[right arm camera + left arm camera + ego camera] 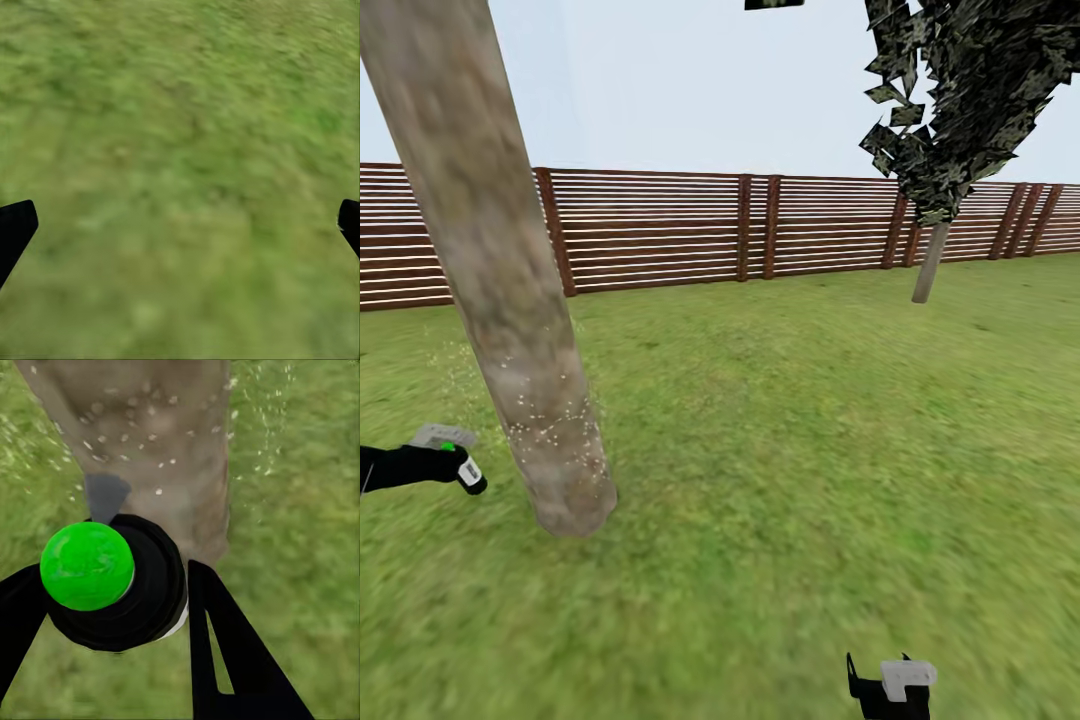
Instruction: In the garden, pick up the pesticide atomizer on the floor and spray pesticide onto both trees until each tree trunk is fully covered.
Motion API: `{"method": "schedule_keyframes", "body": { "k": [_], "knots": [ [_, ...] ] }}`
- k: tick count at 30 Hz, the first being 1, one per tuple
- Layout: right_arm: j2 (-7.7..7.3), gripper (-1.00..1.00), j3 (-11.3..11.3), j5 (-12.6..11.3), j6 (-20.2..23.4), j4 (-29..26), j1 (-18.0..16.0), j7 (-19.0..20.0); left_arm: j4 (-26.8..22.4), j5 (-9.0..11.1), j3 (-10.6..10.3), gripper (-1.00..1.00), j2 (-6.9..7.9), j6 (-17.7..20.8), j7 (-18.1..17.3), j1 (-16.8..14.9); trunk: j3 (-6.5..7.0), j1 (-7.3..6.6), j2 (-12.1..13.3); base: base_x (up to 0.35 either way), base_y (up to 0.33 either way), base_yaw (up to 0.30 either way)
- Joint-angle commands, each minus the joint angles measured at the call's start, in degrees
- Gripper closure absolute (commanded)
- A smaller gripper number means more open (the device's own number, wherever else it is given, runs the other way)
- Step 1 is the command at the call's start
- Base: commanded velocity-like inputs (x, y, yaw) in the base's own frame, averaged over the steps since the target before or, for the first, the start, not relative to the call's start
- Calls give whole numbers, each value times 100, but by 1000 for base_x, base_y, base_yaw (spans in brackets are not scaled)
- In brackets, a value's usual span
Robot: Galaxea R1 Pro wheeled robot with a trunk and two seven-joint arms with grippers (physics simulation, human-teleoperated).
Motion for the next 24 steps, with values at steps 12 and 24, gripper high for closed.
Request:
{"method": "schedule_keyframes", "body": {
  "k": [12, 24],
  "knots": [
    [0, -100, 1, 0, 0, -3, 0, -1, 802, 30, 121, 100, -49, -731, 560, 250, 0, 0, 0, 154, 163, 0],
    [0, -100, 1, 0, 0, -1, 0, 0, 796, 13, 956, 100, -207, -838, 525, 261, 0, 0, 0, 0, 0, 0]
  ]
}}
